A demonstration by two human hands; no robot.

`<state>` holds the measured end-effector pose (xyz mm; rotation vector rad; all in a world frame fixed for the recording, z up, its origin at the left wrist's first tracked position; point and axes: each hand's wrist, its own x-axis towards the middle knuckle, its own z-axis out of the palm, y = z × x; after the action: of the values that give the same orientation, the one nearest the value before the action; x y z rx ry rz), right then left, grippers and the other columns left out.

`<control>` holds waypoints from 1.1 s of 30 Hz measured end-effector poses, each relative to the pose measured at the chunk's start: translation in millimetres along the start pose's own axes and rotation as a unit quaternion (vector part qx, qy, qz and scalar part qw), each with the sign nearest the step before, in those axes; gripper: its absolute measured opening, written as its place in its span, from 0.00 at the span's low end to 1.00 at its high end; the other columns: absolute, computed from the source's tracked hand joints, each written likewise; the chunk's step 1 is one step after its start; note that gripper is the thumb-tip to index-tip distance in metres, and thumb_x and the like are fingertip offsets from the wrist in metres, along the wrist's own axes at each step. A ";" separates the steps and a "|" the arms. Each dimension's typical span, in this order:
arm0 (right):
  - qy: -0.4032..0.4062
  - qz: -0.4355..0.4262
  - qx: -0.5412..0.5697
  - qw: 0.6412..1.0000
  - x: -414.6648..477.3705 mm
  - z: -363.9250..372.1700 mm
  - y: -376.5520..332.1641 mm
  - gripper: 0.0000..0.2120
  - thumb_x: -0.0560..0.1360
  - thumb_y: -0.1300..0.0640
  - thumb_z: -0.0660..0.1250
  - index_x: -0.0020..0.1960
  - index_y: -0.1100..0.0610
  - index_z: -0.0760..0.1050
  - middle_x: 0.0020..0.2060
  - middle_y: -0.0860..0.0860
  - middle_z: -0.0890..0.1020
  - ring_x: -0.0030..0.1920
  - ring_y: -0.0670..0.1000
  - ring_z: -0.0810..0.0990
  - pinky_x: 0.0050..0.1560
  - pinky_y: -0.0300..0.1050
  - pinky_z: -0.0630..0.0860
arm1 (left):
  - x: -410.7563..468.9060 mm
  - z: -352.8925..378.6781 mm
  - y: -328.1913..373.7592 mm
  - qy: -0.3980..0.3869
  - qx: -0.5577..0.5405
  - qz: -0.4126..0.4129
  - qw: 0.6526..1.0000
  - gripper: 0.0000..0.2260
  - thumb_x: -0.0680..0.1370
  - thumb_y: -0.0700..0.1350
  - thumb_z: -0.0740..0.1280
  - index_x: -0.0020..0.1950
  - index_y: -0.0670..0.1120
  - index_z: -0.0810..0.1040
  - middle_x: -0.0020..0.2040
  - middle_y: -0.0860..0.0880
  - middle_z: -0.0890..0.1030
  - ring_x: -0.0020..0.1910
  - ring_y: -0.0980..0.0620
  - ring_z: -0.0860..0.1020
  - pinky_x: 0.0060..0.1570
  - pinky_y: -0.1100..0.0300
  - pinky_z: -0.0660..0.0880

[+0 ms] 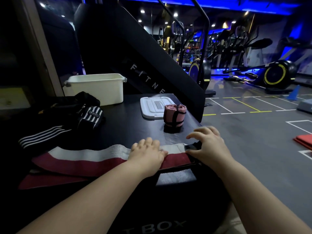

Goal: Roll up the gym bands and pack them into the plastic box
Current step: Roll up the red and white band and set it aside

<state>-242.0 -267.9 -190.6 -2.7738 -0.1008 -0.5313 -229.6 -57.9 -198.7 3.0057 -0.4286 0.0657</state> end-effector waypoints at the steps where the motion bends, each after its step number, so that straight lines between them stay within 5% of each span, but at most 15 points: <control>1: 0.025 -0.056 -0.039 0.997 2.5 -2.6 -5.2 0.17 0.66 0.47 0.76 0.55 0.42 0.81 0.62 0.44 0.75 0.69 0.51 0.64 0.66 0.47 0.65 | -0.5 0.9 -0.3 0.002 0.003 -0.001 1.000 0.20 0.82 0.60 0.50 0.64 0.48 0.68 0.63 0.46 0.69 0.65 0.45 0.66 0.65 0.49 0.61; 4: 0.019 -0.174 -0.083 0.981 12.8 -1.9 -23.4 0.15 0.65 0.59 0.74 0.51 0.47 0.84 0.56 0.48 0.81 0.63 0.54 0.74 0.61 0.45 0.71 | -0.2 3.4 1.6 0.006 0.009 -0.005 1.000 0.21 0.82 0.61 0.50 0.65 0.48 0.67 0.64 0.46 0.68 0.65 0.45 0.65 0.64 0.49 0.60; 10: -0.049 -0.104 0.033 0.993 10.0 26.9 -43.0 0.09 0.74 0.52 0.69 0.52 0.52 0.82 0.48 0.52 0.81 0.53 0.54 0.78 0.54 0.46 0.73 | -0.6 4.4 -1.2 0.018 -0.015 -0.016 1.000 0.20 0.81 0.61 0.52 0.64 0.48 0.66 0.64 0.46 0.69 0.66 0.45 0.66 0.64 0.50 0.60; 19: -0.064 -0.072 0.045 0.994 8.3 41.1 -37.8 0.11 0.76 0.46 0.67 0.57 0.44 0.79 0.50 0.47 0.75 0.58 0.52 0.74 0.59 0.42 0.68 | -11.1 -14.7 -26.8 -0.015 0.107 -0.020 0.994 0.19 0.82 0.58 0.48 0.65 0.49 0.67 0.66 0.46 0.72 0.66 0.44 0.69 0.61 0.48 0.61; 33: -0.113 -0.092 -0.002 0.989 26.8 24.7 -72.7 0.14 0.75 0.56 0.66 0.58 0.44 0.80 0.55 0.49 0.76 0.58 0.51 0.75 0.56 0.42 0.72 | -26.5 -14.1 -65.5 0.010 0.021 -0.049 0.999 0.18 0.80 0.61 0.54 0.60 0.50 0.69 0.62 0.48 0.75 0.63 0.44 0.72 0.60 0.49 0.66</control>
<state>-217.7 -190.9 -181.3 -2.8355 -0.4098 -0.2585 -237.0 13.5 -192.6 3.0587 -0.2820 0.0995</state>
